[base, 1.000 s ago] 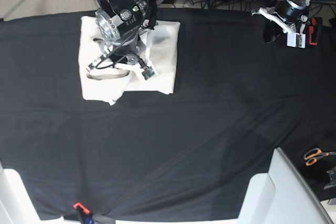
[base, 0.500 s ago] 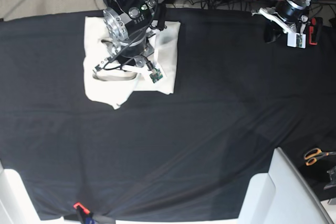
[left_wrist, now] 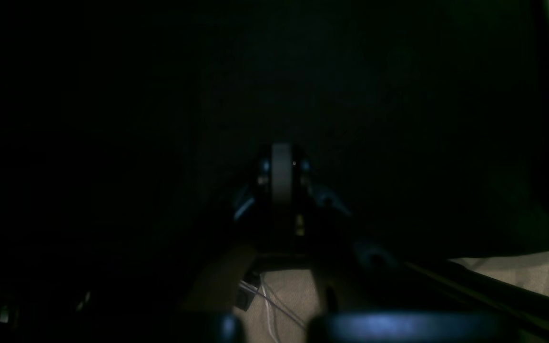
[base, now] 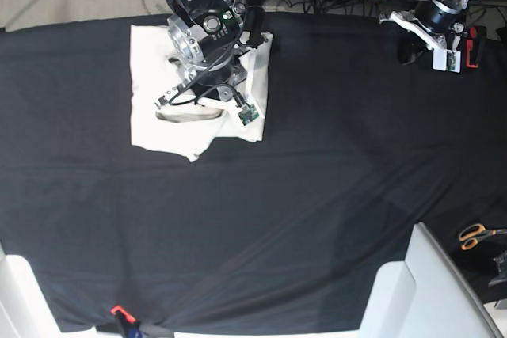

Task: Fold the T-shirt properly
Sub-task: 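Press and smooth the folded bundle with the right gripper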

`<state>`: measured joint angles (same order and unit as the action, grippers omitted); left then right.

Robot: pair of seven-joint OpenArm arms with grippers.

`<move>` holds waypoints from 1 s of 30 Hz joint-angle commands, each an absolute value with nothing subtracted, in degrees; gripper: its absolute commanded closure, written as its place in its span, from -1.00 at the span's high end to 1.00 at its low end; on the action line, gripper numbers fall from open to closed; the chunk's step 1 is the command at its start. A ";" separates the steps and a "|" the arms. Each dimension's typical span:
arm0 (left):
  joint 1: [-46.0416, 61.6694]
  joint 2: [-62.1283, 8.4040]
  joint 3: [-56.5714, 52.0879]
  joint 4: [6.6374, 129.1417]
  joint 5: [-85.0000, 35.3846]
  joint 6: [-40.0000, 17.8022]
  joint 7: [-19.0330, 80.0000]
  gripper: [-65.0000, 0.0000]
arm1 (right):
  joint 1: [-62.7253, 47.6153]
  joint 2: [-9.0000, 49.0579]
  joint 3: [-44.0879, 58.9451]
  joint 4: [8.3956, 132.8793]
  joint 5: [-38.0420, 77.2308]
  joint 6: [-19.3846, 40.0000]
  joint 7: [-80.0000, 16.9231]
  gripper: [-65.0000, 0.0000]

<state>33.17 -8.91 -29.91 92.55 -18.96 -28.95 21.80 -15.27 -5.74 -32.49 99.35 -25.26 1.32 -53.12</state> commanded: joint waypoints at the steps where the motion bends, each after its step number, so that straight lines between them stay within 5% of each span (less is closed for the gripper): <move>1: 33.45 -9.63 -30.29 93.32 -19.74 -29.23 20.53 -1.00 | -15.43 -6.46 -33.19 100.26 -25.45 1.63 -52.00 -0.98; 4: 33.45 -9.63 -30.29 93.23 -19.74 -29.23 20.53 -1.00 | -15.43 -6.46 -33.19 100.26 -23.96 1.63 -51.82 -0.92; 9: 33.36 -9.63 -30.29 93.23 -19.74 -29.23 20.53 -1.00 | -14.02 -6.20 -32.84 100.26 -12.35 1.63 -52.00 -0.36; 12: 33.36 -9.63 -30.29 93.23 -19.74 -29.23 20.53 -1.00 | -12.44 -5.67 -33.27 100.26 -6.99 1.63 -52.09 -0.27; 19: 33.36 -9.63 -30.29 93.23 -19.74 -29.23 20.53 -1.00 | -10.33 -6.02 -33.36 97.54 -5.76 1.98 -52.00 -0.27; 23: 32.84 -9.71 -30.29 93.14 -19.74 -29.23 20.53 -1.00 | -12.35 -2.77 -34.86 109.67 -5.85 1.71 -52.97 -0.31; 27: 31.78 -9.71 -30.37 91.74 -19.74 -29.23 20.53 -1.00 | -12.97 0.04 -33.45 116.26 -5.93 1.63 -59.56 -1.00; 30: 31.52 -9.71 -30.37 91.47 -19.74 -29.23 20.53 -1.00 | -15.25 0.92 -27.74 114.24 -5.93 1.54 -58.42 -0.93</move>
